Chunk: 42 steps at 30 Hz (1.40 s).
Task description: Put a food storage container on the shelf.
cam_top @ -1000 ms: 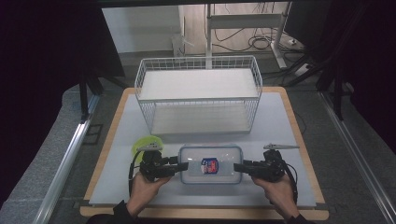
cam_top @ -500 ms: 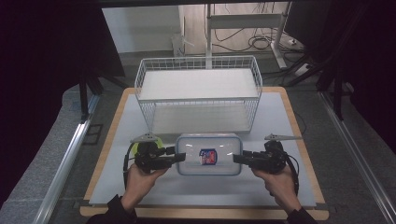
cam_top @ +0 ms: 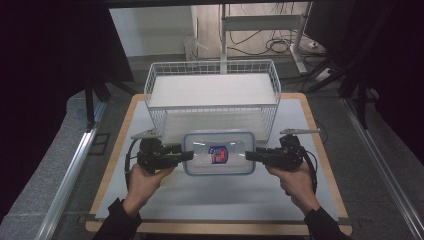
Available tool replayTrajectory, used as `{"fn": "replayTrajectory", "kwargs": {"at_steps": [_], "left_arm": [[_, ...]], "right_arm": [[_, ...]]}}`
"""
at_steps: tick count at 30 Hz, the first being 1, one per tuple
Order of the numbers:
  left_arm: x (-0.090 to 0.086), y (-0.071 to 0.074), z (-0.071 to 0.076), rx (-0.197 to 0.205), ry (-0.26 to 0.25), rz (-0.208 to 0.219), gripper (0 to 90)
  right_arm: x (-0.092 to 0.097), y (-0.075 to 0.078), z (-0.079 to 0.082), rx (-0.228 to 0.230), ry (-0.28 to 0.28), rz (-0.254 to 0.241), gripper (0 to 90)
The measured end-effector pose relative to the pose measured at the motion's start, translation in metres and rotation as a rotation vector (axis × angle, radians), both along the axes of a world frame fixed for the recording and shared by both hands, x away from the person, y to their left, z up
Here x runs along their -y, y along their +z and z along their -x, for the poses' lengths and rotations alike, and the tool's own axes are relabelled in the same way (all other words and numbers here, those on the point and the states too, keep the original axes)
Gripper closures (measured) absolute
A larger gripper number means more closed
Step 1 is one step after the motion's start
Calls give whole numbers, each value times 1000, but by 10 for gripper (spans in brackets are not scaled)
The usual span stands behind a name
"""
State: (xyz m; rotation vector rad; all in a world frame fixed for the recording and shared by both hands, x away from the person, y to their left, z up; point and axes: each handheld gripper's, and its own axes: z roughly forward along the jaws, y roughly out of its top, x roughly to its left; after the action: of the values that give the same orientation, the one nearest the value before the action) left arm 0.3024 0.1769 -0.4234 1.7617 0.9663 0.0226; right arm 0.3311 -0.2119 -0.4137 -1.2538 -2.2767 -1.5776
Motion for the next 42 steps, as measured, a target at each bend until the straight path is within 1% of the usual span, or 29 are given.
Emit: {"fn": "replayTrajectory", "kwargs": {"at_steps": [6, 9, 11, 17, 19, 22, 29, 31, 35, 37, 42], "left_arm": [[-5, 14, -7, 10, 7, 6, 485], [-7, 23, -11, 16, 12, 5, 485], [-8, 29, -13, 22, 16, 2, 486], [-13, 50, -22, 40, 19, 1, 485], [-14, 56, -26, 40, 21, 4, 485], [-16, 64, -33, 45, 21, 1, 486], [-19, 82, -49, 54, 26, 1, 486], [-20, 87, -53, 58, 30, 9, 486], [-22, 99, -63, 66, 30, 9, 487], [-22, 105, -70, 73, 33, 16, 488], [-24, 113, -84, 71, 37, 33, 490]], "right_arm": [[-5, 16, -8, 10, 3, 3, 522], [-7, 23, -13, 19, 2, -2, 522], [-9, 28, -16, 16, 1, -10, 522], [-13, 47, -26, 42, 0, -18, 521], [-15, 54, -29, 50, -1, -19, 521], [-17, 63, -36, 54, -1, -21, 521], [-20, 76, -53, 60, -2, -38, 521], [-21, 81, -57, 64, -4, -43, 521], [-22, 90, -66, 67, -7, -56, 520], [-22, 94, -71, 70, -7, -62, 521], [-23, 104, -85, 70, -17, -71, 521]]}}
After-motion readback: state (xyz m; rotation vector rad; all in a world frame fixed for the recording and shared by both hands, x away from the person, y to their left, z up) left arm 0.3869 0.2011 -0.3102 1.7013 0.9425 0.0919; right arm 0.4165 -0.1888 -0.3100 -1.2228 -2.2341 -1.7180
